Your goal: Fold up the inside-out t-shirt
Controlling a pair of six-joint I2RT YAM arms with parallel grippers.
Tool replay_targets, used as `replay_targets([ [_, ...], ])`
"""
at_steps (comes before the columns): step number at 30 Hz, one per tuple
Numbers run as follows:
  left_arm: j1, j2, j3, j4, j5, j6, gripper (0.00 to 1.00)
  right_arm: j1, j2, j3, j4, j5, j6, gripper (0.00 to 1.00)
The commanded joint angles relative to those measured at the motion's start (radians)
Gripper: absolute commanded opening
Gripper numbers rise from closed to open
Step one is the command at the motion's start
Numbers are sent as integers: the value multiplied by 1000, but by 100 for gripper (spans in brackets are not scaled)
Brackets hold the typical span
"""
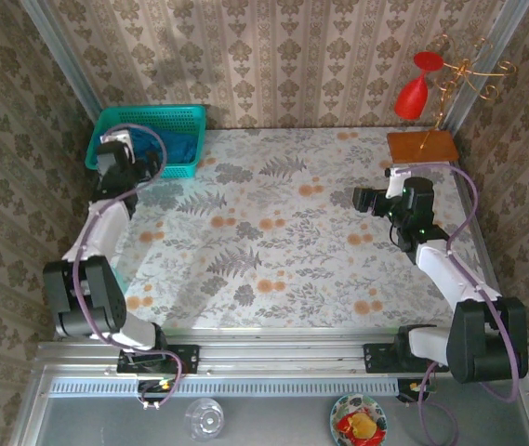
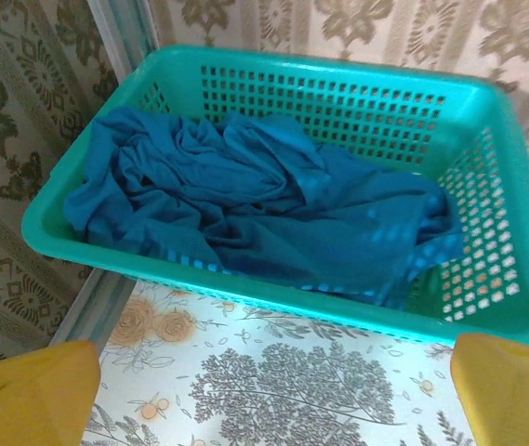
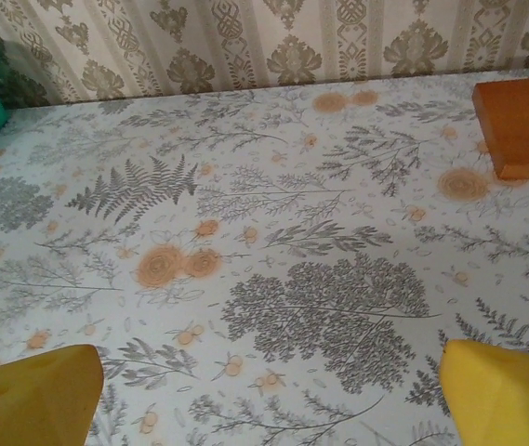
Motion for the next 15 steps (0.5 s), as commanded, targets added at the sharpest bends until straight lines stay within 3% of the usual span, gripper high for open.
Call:
replay_targets([
  [1, 21, 100, 131, -165, 22, -30, 97, 12, -30, 40, -84, -28, 60, 94],
  [15, 69, 621, 717, -372, 74, -48, 92, 45, -112, 48, -151, -36, 80, 94],
])
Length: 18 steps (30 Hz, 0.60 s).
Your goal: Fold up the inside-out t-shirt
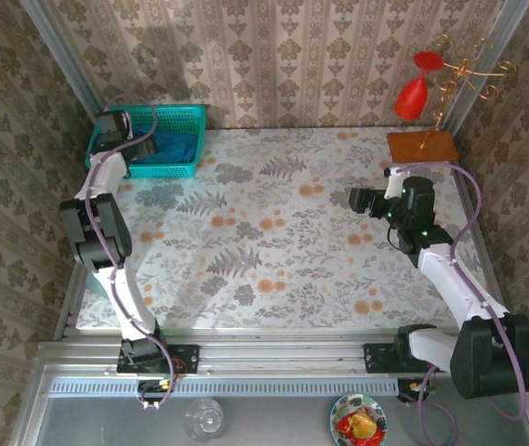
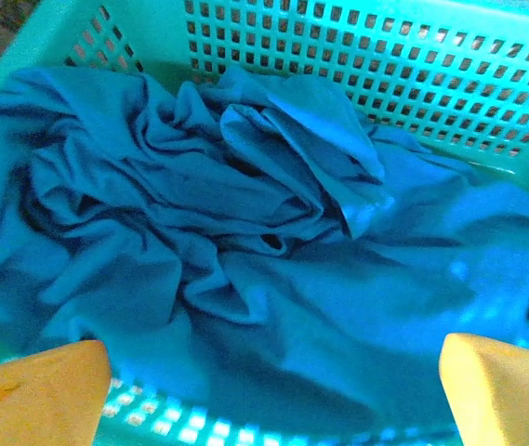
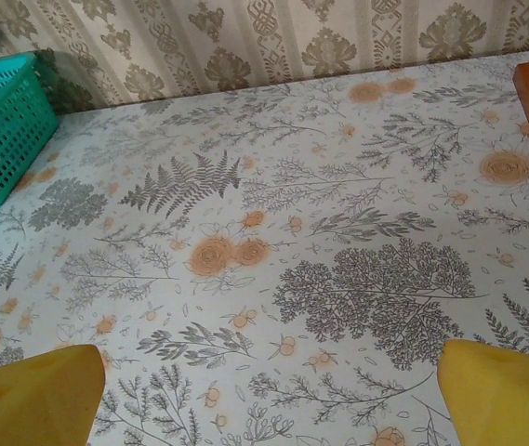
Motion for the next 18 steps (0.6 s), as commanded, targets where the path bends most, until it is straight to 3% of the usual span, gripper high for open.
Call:
replay_targets([
  [1, 14, 86, 116, -78, 18, -25, 92, 10, -37, 18, -42, -11, 14, 94],
  [14, 5, 467, 604, -224, 26, -83, 89, 19, -95, -77, -18, 6, 95, 93],
  [18, 5, 529, 667, -227, 31, -105, 88, 22, -124, -96, -36, 14, 90, 93],
])
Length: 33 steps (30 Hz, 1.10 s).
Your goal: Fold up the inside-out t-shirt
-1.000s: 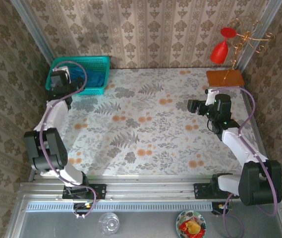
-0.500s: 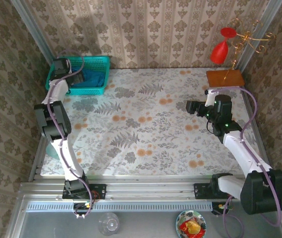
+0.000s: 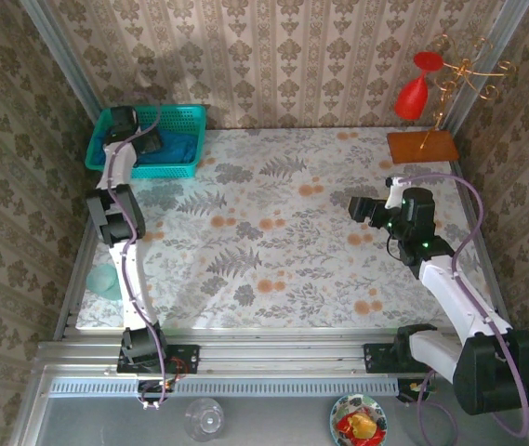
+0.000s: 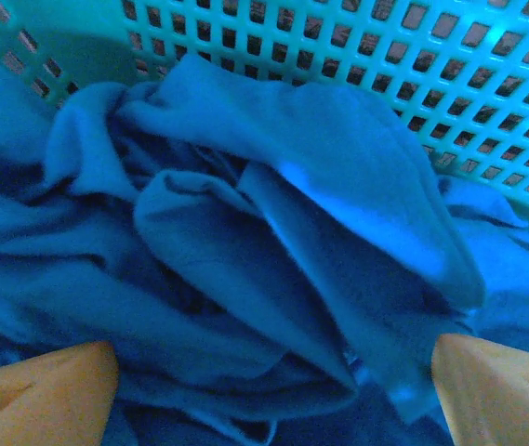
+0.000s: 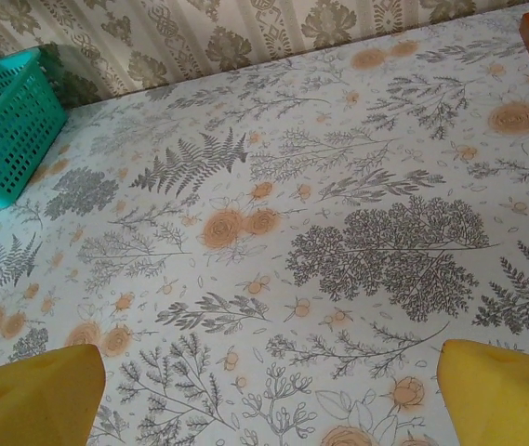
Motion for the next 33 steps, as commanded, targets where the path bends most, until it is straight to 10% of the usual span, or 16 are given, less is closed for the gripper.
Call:
replay_targets([
  [1, 2, 42, 60, -37, 8, -35, 87, 9, -46, -15, -24, 19, 11, 93],
  [17, 7, -106, -18, 20, 119, -44, 1, 11, -141, -12, -72, 25, 36, 93],
  [33, -13, -520, -97, 123, 204, -98, 0, 36, -233, 56, -187, -30, 0, 93],
])
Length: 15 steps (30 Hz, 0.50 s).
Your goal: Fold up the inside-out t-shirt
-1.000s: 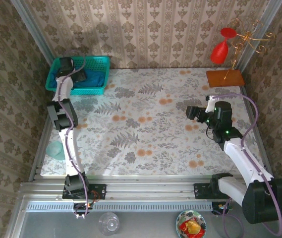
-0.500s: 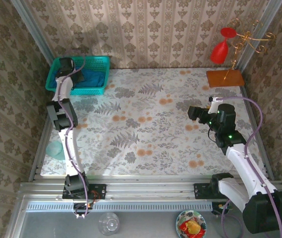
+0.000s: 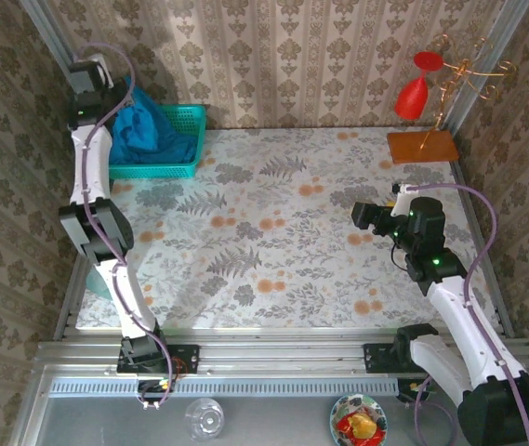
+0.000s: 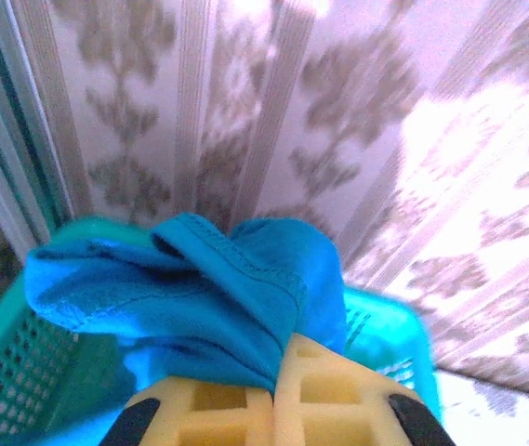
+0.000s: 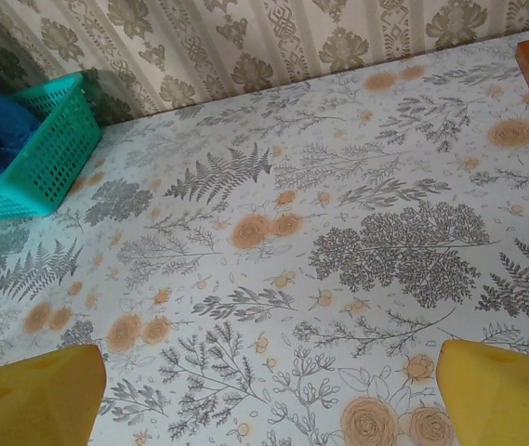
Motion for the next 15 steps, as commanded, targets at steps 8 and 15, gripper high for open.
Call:
replay_targets([
  [8, -111, -215, 127, 25, 136, 50, 0, 13, -56, 123, -102, -59, -46, 94],
  [15, -313, -340, 258, -54, 49, 282, 0, 18, -75, 159, -113, -80, -43, 94],
])
